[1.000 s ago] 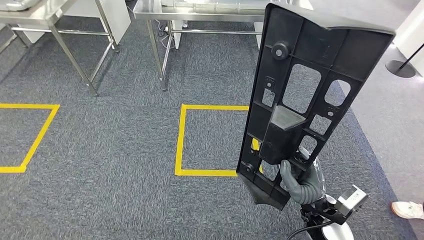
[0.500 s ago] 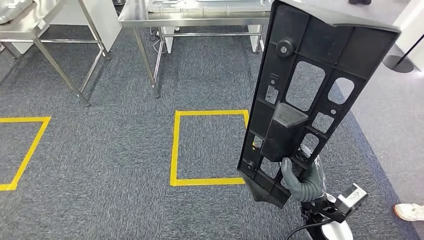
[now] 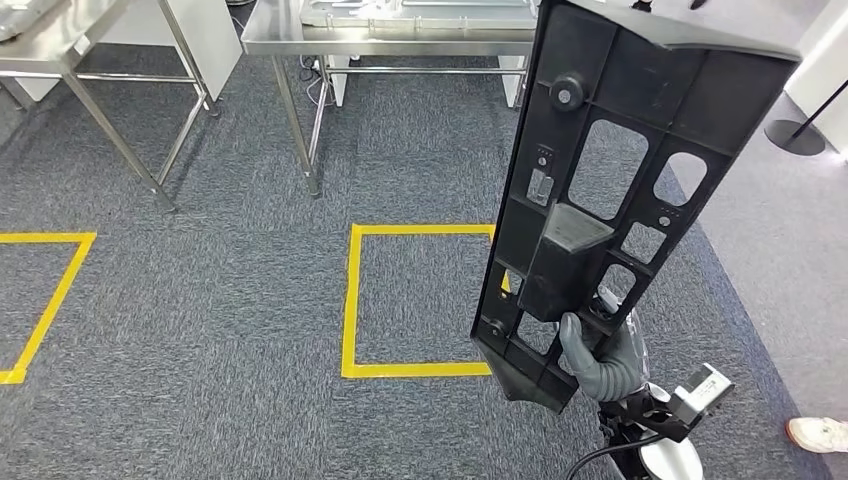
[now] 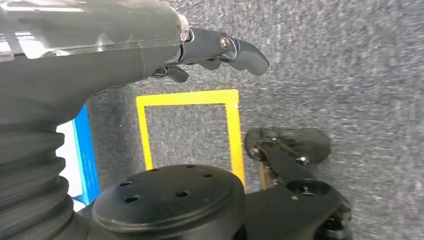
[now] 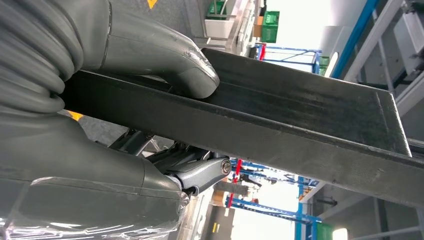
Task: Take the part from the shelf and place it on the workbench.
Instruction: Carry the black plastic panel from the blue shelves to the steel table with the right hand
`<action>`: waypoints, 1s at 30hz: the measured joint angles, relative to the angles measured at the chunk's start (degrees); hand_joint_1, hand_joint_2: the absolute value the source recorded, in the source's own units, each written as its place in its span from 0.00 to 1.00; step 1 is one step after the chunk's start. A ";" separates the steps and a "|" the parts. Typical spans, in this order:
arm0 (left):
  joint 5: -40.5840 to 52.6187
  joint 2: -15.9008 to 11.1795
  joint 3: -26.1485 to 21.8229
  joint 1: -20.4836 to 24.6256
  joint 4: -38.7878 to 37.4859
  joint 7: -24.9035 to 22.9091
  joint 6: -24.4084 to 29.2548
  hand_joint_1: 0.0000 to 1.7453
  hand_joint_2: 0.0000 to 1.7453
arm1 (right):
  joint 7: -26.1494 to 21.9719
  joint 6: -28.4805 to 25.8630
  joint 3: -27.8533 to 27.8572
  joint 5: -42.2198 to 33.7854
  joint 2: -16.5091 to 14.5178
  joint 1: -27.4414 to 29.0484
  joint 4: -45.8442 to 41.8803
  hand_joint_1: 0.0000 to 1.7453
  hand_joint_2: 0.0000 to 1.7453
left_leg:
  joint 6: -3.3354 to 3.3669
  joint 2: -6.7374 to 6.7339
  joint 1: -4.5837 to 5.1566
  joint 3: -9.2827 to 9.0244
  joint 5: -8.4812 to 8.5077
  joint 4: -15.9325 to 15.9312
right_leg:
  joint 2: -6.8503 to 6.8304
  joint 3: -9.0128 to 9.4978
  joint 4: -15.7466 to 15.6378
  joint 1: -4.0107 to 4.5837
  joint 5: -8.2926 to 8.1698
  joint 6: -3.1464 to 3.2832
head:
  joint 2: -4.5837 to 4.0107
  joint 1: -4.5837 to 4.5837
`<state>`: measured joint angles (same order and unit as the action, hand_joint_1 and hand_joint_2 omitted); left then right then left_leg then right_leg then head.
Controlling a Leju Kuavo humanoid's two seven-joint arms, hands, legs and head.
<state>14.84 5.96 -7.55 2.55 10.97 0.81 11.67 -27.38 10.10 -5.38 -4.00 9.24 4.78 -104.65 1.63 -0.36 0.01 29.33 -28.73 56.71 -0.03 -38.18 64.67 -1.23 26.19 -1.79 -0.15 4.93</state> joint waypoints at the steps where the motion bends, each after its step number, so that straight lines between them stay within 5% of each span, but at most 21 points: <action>1: -0.01 -0.01 -0.01 0.02 0.00 -0.01 0.00 0.00 1.00 | -0.02 -0.01 -0.01 -0.02 -0.03 0.02 0.03 1.00 1.00 | -0.32 0.01 0.08 -0.32 -0.45 0.09 | -0.18 1.52 -3.25 0.06 -1.12 0.16 | 0.00 0.01; 7: -0.15 0.01 -0.02 0.41 0.00 -0.07 0.11 0.00 1.00 | -0.01 -0.02 -0.02 -0.09 -0.10 0.16 0.09 1.00 1.00 | -2.15 -0.18 0.01 -0.40 -2.93 2.29 | 0.11 3.97 -6.28 0.38 0.21 2.51 | 0.00 0.01; 11: -0.23 0.01 -0.04 0.36 0.00 0.15 0.16 0.00 1.00 | 0.02 0.02 -0.02 -0.09 -0.10 -0.10 0.23 1.00 1.00 | -2.43 -0.10 -0.12 8.18 -7.14 16.67 | 0.14 5.95 -6.48 0.71 1.71 3.34 | 0.00 0.01; 13: -0.12 0.01 -0.05 0.38 0.00 0.33 0.15 0.00 1.00 | 0.03 0.02 -0.02 -0.09 -0.10 -0.11 0.36 1.00 1.00 | -2.07 -0.09 -0.07 9.85 -4.40 16.61 | 0.30 7.28 -6.48 0.90 2.72 3.35 | 0.00 0.01; 16: 0.19 -0.03 -0.04 0.25 -0.01 0.38 0.18 0.00 1.00 | 0.03 0.02 -0.02 -0.14 -0.10 -0.15 0.39 1.00 1.00 | -1.00 0.03 0.37 6.41 2.57 6.30 | 0.57 9.43 -6.62 0.95 4.31 2.97 | 0.00 0.00; 22: 0.26 -0.08 -0.05 0.00 -0.02 0.48 0.20 0.00 1.00 | 0.05 0.02 -0.05 -0.21 -0.20 -0.31 0.34 1.00 1.00 | 0.59 0.32 0.51 2.50 2.36 -0.10 | 0.48 9.91 -5.52 0.85 4.83 1.04 | 0.00 0.01; 27: 0.13 -0.06 -0.06 0.03 -0.03 0.48 0.20 0.00 1.00 | 0.00 0.04 -0.08 -0.22 -0.49 -0.67 0.59 1.00 1.00 | 0.89 0.41 0.38 -0.29 0.76 -1.06 | 0.36 -0.47 8.26 0.30 8.91 0.00 | 0.00 0.01; 28: 0.08 -0.05 -0.06 -0.06 -0.03 0.45 0.20 0.00 1.00 | 0.00 0.04 -0.09 -0.22 -0.52 -0.70 0.71 1.00 1.00 | 0.75 0.43 0.36 -1.04 0.19 -1.06 | 0.34 -1.21 7.56 0.14 7.71 -0.19 | 0.00 0.01; 30: -0.07 -0.04 -0.08 -0.23 -0.03 0.41 0.20 0.00 1.00 | -0.01 0.04 -0.09 -0.22 -0.56 -0.78 0.91 1.00 1.00 | 0.35 0.46 0.32 -2.76 -1.14 -1.07 | 0.17 -0.15 1.11 -0.25 2.18 -0.47 | 0.00 0.00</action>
<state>14.77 5.92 -7.62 2.32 10.94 1.23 11.87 -27.39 10.15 -5.47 -4.22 8.68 4.00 -103.73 1.97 0.09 0.33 26.57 -29.87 55.64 0.14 -38.33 65.78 -1.48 28.37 -2.26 -0.15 4.93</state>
